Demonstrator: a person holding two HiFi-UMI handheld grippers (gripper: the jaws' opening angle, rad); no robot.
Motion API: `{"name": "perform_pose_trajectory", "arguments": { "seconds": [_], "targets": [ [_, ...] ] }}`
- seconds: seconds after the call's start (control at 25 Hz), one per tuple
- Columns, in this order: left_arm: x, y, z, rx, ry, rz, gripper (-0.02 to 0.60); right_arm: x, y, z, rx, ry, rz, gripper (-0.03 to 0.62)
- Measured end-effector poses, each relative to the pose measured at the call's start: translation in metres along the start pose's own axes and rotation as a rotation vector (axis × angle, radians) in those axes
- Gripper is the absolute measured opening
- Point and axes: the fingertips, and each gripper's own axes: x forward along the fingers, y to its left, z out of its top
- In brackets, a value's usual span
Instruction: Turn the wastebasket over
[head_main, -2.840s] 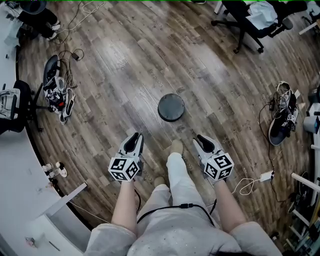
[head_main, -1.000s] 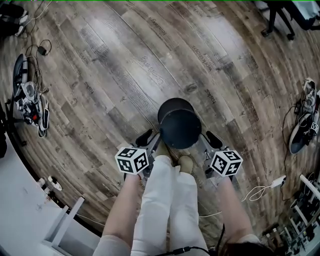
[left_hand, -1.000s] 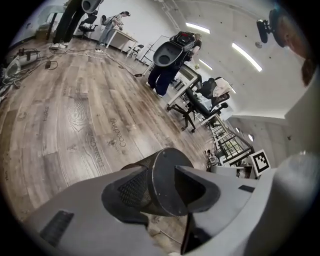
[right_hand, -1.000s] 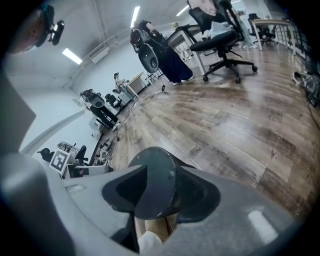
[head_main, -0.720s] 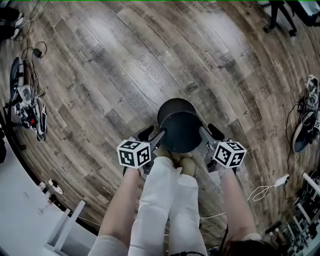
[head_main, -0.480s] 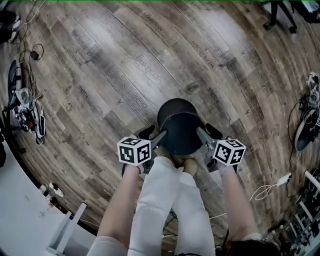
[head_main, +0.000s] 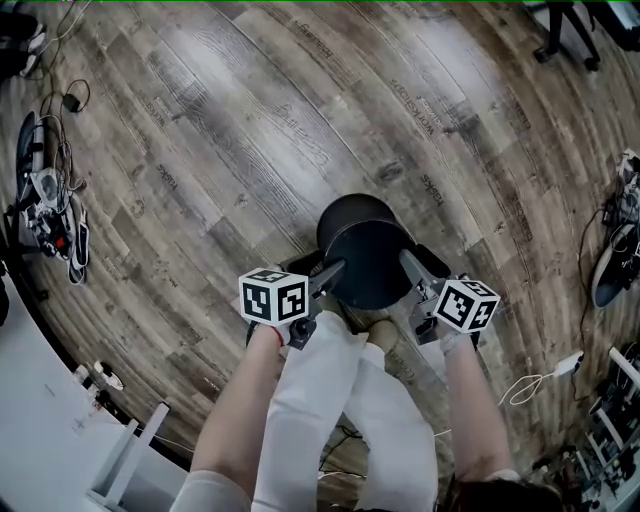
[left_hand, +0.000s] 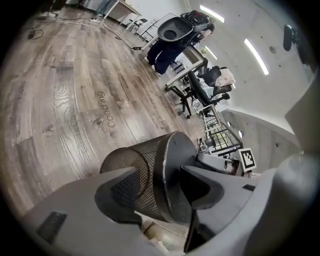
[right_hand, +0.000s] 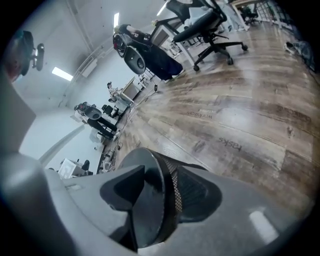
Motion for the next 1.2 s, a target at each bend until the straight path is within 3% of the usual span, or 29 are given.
{"name": "perform_pose_trajectory", "arguments": {
  "seconds": [0.24, 0.56, 0.68, 0.76, 1.0, 1.2],
  "targets": [
    [-0.004, -0.017, 0.038, 0.078, -0.105, 0.003, 0.23, -0.003, 0.001, 0.026, 0.057, -0.124, 0.012, 0.196],
    [-0.011, -0.04, 0.1, 0.337, -0.266, 0.017, 0.225, 0.005, 0.019, 0.08, -0.035, -0.311, 0.1, 0.199],
    [-0.01, -0.04, 0.087, 0.437, -0.269, 0.016, 0.225, 0.002, 0.015, 0.062, -0.073, -0.301, 0.121, 0.198],
    [-0.011, -0.043, 0.071, 0.463, -0.27, -0.008, 0.222, -0.007, 0.012, 0.046, -0.086, -0.289, 0.129, 0.198],
    [-0.022, -0.047, 0.021, 0.367, -0.236, -0.113, 0.219, -0.032, 0.0, -0.017, -0.132, -0.155, 0.148, 0.192],
    [-0.021, -0.054, -0.027, 0.436, -0.123, -0.167, 0.224, -0.048, -0.017, -0.064, -0.146, -0.046, 0.128, 0.192]
  ]
}}
